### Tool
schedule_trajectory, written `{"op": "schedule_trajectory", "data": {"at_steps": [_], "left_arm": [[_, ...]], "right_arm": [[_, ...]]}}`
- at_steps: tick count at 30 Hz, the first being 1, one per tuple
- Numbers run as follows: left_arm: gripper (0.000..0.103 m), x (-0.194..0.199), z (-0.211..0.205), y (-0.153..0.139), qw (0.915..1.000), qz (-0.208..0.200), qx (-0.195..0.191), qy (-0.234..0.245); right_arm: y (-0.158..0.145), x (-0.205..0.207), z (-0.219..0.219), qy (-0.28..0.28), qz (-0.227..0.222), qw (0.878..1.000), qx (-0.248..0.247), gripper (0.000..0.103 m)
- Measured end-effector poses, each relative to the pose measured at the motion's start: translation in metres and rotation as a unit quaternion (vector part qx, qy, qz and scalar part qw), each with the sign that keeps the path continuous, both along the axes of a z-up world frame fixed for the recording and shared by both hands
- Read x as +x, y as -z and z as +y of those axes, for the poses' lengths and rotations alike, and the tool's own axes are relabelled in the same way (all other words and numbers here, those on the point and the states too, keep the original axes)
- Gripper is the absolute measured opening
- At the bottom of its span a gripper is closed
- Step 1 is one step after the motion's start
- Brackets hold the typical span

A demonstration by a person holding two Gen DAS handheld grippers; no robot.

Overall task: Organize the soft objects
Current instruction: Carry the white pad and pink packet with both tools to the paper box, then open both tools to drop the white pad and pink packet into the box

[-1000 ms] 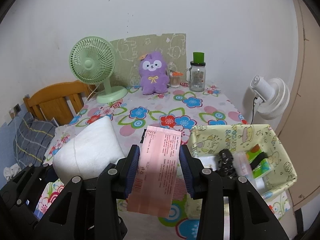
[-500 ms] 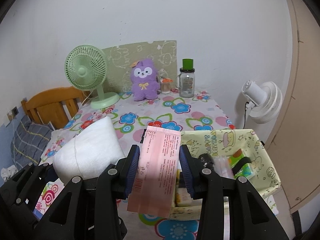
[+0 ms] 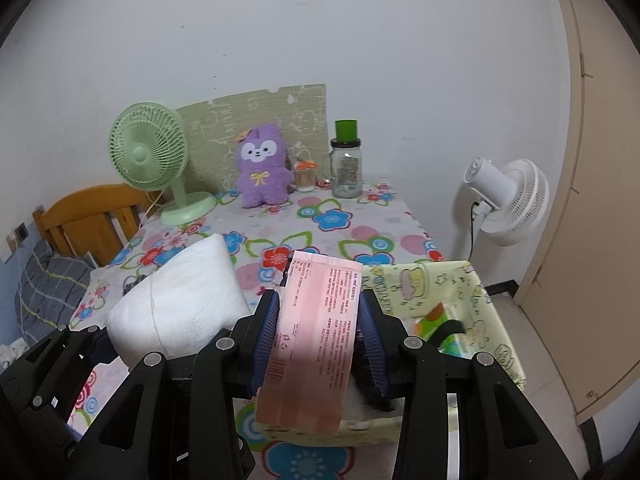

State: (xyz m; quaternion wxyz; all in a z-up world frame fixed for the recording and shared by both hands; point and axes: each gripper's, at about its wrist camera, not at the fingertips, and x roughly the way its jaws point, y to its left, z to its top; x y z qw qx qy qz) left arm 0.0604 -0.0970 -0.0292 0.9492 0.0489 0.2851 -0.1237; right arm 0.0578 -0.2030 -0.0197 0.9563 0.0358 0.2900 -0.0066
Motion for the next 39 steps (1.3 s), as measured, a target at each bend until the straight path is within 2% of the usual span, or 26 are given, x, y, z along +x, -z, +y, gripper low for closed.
{"op": "schedule_trajectory", "data": {"at_steps": [15, 30, 33, 39], "left_arm": [[0.059, 0.017, -0.050, 0.011, 0.9994, 0.015, 0.012, 0.027], [0.062, 0.046, -0.081, 0.032, 0.9980, 0.041, 0.025, 0.041], [0.067, 0.050, -0.087, 0.035, 0.9978, 0.043, 0.028, 0.044], [0.085, 0.056, -0.094, 0.042, 0.9962, 0.063, 0.022, 0.057]], "right_arm": [[0.013, 0.013, -0.051, 0.031, 0.013, 0.999, 0.016, 0.044], [0.030, 0.031, -0.084, 0.042, 0.033, 0.998, 0.027, 0.045], [0.034, 0.034, -0.088, 0.047, 0.037, 0.998, 0.029, 0.052], [0.038, 0.037, -0.098, 0.061, 0.036, 0.997, 0.034, 0.067]]}}
